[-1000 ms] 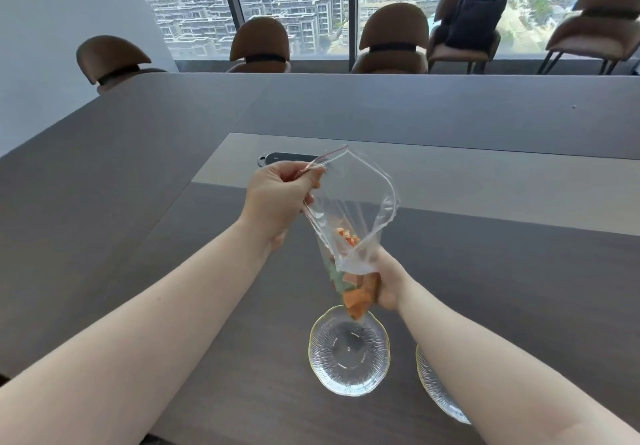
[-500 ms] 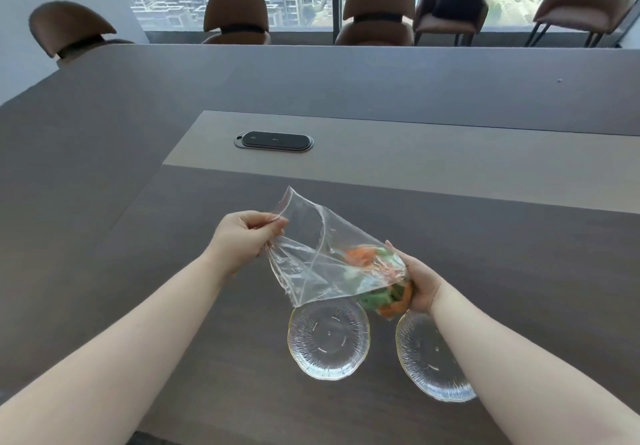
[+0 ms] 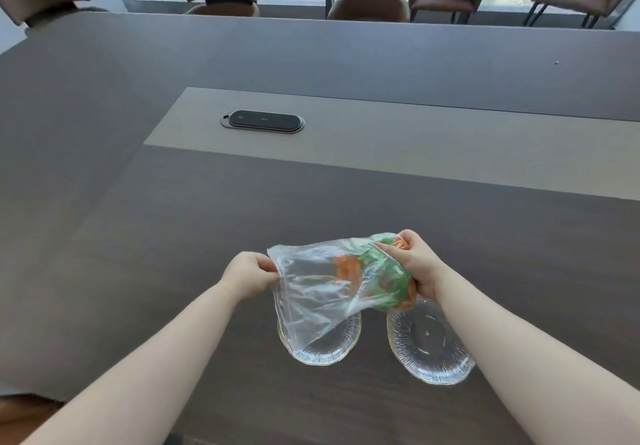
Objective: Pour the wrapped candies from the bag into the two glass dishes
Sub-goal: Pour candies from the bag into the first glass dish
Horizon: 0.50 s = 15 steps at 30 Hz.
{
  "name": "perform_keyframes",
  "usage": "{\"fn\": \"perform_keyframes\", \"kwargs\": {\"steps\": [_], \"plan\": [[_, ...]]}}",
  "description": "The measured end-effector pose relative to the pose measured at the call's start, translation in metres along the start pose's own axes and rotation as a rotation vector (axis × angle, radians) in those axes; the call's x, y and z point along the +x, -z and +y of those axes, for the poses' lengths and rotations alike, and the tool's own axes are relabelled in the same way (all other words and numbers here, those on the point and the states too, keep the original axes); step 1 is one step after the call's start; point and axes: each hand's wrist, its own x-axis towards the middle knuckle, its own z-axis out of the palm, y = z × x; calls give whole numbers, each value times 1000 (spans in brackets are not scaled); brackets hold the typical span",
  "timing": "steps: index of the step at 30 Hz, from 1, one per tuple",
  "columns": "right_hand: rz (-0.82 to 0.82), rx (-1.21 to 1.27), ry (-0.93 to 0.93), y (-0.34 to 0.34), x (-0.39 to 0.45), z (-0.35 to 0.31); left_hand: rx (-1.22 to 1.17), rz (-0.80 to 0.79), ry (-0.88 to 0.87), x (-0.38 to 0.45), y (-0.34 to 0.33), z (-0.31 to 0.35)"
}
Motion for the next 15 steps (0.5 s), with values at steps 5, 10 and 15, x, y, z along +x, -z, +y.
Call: {"fn": "perform_keyframes", "kwargs": {"steps": [5, 10, 15], "plan": [[31, -61, 142, -6, -8, -7, -128, -9, 104, -1, -23, -21], [17, -188, 228, -18, -16, -20, -184, -5, 52, -6, -36, -19], [3, -240, 264, -26, -20, -25, -236, -33, 46, -4, -42, -24]]}}
